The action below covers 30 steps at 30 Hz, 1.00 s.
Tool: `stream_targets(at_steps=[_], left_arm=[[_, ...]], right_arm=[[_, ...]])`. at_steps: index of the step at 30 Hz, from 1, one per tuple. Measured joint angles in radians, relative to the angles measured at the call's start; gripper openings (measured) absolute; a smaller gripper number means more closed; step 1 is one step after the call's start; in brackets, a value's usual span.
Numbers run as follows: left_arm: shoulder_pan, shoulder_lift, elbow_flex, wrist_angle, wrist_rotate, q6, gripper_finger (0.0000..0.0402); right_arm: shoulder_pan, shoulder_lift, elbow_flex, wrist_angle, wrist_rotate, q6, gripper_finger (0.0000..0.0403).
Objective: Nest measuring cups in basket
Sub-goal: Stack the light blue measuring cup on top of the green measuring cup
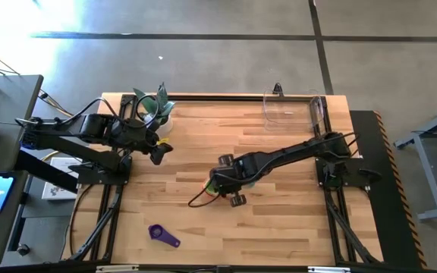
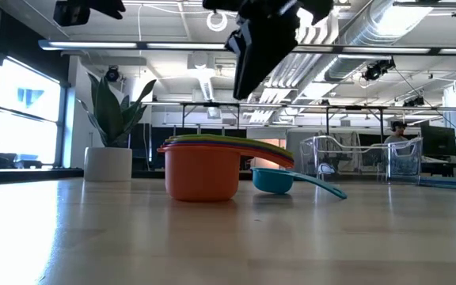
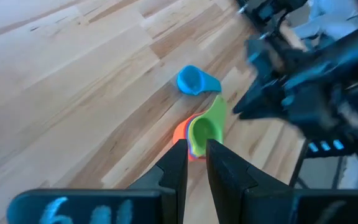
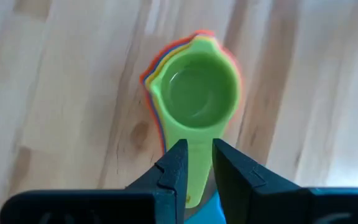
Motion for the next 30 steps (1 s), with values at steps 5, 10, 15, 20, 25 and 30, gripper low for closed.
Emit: stream_targets(at_steps=[5, 10, 15, 20, 25, 30], left_arm=[[0.0, 0.001, 0.0, -0.057, 0.016, 0.036, 0.0049], [-0.003, 0.0, 0.0, -0.072, 0.076, 0.083, 0.0049], [-0.049, 0.0, 0.0, -0.075, 0.087, 0.125, 0.0049], [-0.113, 0.011, 0.0, -0.077, 0.087, 0.164, 0.0049], [-0.18, 0.016, 0.0, -0.149, 0.111, 0.193, 0.0049], [-0.242, 0.014, -0.019, -0.189, 0.105, 0.182, 0.0049]], right_arm=[[0.0, -0.05, 0.0, -0.028, 0.073, 0.17, 0.0067], [-0.007, -0.097, 0.0, -0.077, 0.142, 0.371, 0.0067], [-0.033, -0.133, 0.0, -0.146, 0.175, 0.573, 0.0067], [-0.073, -0.146, 0.0, -0.202, 0.164, 0.665, 0.0067], [-0.121, -0.147, -0.011, -0.251, 0.098, 0.674, 0.0067], [-0.165, -0.151, -0.094, -0.244, 0.06, 0.659, 0.0066]])
